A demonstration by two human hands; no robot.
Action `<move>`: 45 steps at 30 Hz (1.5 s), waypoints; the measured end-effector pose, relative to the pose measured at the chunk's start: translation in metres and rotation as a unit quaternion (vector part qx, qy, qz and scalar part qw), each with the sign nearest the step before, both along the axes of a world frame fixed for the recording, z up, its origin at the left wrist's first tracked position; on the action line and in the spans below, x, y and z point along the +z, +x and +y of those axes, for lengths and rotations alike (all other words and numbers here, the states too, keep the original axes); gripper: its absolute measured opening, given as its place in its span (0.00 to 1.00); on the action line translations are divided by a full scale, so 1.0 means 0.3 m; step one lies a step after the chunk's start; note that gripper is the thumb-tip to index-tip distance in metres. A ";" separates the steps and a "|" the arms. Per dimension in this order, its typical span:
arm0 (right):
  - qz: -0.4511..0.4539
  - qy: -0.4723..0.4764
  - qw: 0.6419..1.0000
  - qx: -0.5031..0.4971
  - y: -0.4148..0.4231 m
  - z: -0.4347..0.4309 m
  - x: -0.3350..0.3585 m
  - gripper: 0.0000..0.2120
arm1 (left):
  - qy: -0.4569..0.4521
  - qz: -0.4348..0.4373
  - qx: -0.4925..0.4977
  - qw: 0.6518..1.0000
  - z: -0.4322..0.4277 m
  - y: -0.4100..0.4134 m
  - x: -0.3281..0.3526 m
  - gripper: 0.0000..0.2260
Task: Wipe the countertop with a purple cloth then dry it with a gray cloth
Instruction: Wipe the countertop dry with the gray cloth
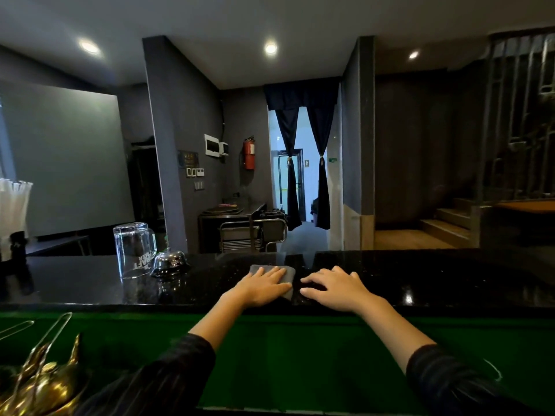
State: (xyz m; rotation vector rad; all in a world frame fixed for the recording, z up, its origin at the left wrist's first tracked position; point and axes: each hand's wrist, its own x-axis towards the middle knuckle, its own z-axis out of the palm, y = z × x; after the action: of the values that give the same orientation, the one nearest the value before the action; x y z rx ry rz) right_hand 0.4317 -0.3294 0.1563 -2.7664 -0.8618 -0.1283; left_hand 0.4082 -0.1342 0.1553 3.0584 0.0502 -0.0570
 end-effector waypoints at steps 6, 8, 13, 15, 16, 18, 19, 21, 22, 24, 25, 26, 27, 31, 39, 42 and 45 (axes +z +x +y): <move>-0.041 0.035 0.998 0.030 0.025 -0.087 -0.033 0.21 | 0.003 0.012 0.110 0.994 0.252 0.111 0.002 0.29; -0.064 0.035 0.997 0.028 0.027 -0.070 -0.044 0.20 | -0.009 0.020 0.143 0.990 0.266 0.179 0.010 0.29; -0.132 0.052 0.990 -0.010 0.041 -0.063 -0.056 0.19 | -0.011 0.026 0.143 0.989 0.117 0.349 0.038 0.34; -0.146 0.070 0.987 -0.020 0.039 -0.067 -0.061 0.17 | 0.002 0.028 0.091 0.995 -0.029 0.406 0.037 0.30; -0.159 0.083 0.983 -0.024 0.033 -0.070 -0.063 0.16 | 0.007 0.030 0.054 0.998 -0.110 0.427 0.033 0.30; -0.199 0.119 0.972 -0.037 0.019 -0.081 -0.065 0.14 | 0.025 0.028 -0.017 0.999 -0.254 0.428 0.031 0.30; -0.211 0.141 0.966 -0.046 0.007 -0.088 -0.062 0.14 | 0.024 0.025 -0.040 0.999 -0.306 0.414 0.032 0.29; -0.196 0.187 0.961 -0.055 -0.007 -0.103 -0.051 0.14 | 0.023 0.021 -0.076 0.997 -0.361 0.385 0.028 0.28; -0.159 0.223 0.960 -0.053 -0.009 -0.122 -0.034 0.13 | 0.018 0.017 -0.092 0.995 -0.366 0.368 0.027 0.28; -0.100 0.283 0.952 -0.055 0.012 -0.192 0.003 0.11 | -0.003 0.021 -0.106 0.994 -0.335 0.335 0.023 0.29; -0.103 0.267 0.956 -0.062 0.027 -0.251 0.016 0.10 | -0.019 0.027 -0.091 0.995 -0.304 0.327 0.021 0.30; -0.118 0.215 0.967 -0.073 0.039 -0.324 0.024 0.09 | -0.031 0.032 -0.063 0.997 -0.269 0.322 0.018 0.31; -0.127 0.153 0.976 -0.085 0.056 -0.402 0.019 0.09 | -0.032 0.027 -0.038 0.998 -0.240 0.321 0.017 0.31; -0.088 0.032 0.988 -0.125 0.097 -0.600 -0.058 0.17 | -0.014 0.002 0.040 0.999 -0.220 0.362 0.008 0.29; -0.173 0.033 0.980 -0.098 0.130 -0.592 -0.096 0.16 | 0.000 -0.008 0.015 1.000 -0.544 0.576 0.031 0.28; -0.181 0.049 0.979 -0.083 0.121 -0.589 -0.098 0.17 | 0.003 -0.001 -0.025 1.000 -0.702 0.599 0.021 0.29; -0.191 0.066 0.975 -0.092 0.103 -0.591 -0.090 0.16 | -0.009 0.018 -0.068 0.997 -0.785 0.540 0.015 0.29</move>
State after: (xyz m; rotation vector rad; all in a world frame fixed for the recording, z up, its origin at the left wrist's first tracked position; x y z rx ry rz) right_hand 0.4627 -0.5067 0.1293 -2.7311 -0.6437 -0.7421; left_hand 0.5704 -0.3696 0.1600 3.0383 -0.1557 -0.1217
